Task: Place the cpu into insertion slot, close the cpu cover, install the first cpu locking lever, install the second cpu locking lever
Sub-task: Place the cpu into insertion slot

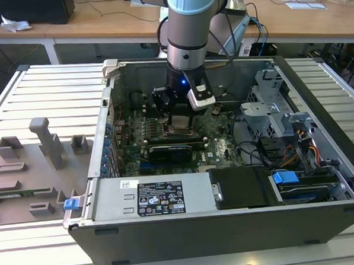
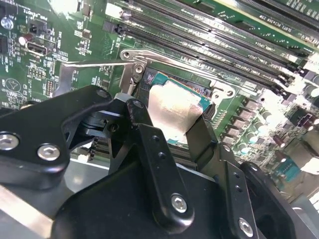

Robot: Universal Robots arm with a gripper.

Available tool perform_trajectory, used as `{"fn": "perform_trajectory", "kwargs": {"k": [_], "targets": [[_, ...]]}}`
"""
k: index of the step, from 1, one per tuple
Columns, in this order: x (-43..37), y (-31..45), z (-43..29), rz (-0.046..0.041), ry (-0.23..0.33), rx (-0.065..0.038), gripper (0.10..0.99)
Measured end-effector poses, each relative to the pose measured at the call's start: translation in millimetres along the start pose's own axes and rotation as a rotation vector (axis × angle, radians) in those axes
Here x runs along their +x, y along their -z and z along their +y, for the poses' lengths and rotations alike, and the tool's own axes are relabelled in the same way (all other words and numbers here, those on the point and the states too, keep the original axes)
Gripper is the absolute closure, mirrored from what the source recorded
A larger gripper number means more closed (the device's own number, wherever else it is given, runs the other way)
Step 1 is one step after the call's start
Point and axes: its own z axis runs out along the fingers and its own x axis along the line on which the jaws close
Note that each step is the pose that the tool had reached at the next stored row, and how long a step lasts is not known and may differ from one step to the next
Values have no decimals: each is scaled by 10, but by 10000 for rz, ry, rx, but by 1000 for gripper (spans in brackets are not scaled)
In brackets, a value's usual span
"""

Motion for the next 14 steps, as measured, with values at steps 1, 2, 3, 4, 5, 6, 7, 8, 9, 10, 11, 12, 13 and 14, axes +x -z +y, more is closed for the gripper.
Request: {"fn": "perform_trajectory", "kwargs": {"k": [1, 2, 3, 4, 5, 6, 7, 8, 9, 10, 11, 12, 13, 14], "targets": [[0, 0, 0, -3, -120, 0, 545], [0, -1, 0, -6, -197, 3, 545], [0, -1, 0, -10, -324, 8, 545], [0, -1, 0, -12, -424, 11, 545], [0, -1, 0, -13, -484, 10, 545], [0, -1, 0, -15, -556, 10, 545], [0, -2, 0, -17, -631, 9, 545], [0, -2, 0, -19, -713, 8, 545], [0, -3, 0, -22, -826, 8, 545], [0, -3, 0, -24, -899, 9, 545], [0, -3, 0, -25, -974, 10, 545], [0, -3, 0, -27, -1046, 10, 545], [0, -3, 0, -29, -1110, 11, 545], [0, -3, 0, -32, -1231, 11, 545]]}}
